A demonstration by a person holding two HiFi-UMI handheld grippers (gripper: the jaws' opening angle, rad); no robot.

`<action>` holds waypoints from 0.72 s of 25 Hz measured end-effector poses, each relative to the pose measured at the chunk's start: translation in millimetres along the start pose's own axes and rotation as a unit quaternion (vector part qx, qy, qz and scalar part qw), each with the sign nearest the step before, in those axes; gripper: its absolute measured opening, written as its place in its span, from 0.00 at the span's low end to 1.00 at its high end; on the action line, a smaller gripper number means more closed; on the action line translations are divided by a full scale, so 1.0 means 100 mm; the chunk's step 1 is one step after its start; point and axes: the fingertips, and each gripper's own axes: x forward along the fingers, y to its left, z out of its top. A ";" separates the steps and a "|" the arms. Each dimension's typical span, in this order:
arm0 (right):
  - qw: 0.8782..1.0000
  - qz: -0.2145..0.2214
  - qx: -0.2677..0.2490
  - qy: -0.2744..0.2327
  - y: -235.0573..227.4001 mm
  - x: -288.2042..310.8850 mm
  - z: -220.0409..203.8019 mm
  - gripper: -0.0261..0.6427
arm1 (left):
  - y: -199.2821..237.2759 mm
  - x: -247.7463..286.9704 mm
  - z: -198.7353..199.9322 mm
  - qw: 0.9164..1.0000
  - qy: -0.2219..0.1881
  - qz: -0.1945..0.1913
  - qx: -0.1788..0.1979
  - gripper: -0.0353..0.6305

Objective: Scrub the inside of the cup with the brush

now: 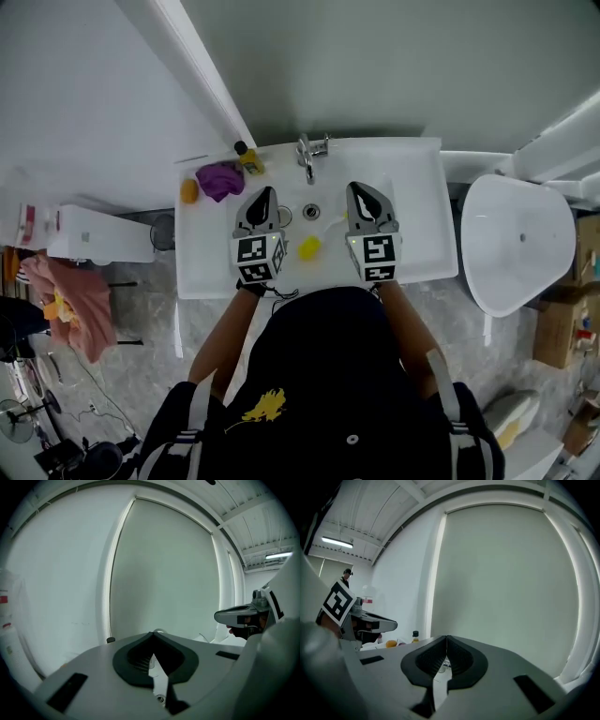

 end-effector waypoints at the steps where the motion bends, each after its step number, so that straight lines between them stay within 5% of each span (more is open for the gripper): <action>1: 1.000 0.003 -0.004 -0.001 0.03 0.00 0.02 0.08 | -0.02 0.01 0.00 1.000 0.002 0.001 0.006 0.08; 18: 1.000 0.022 0.003 0.008 0.19 0.00 0.08 0.08 | 0.06 -0.17 -0.05 0.999 0.013 0.004 0.037 0.08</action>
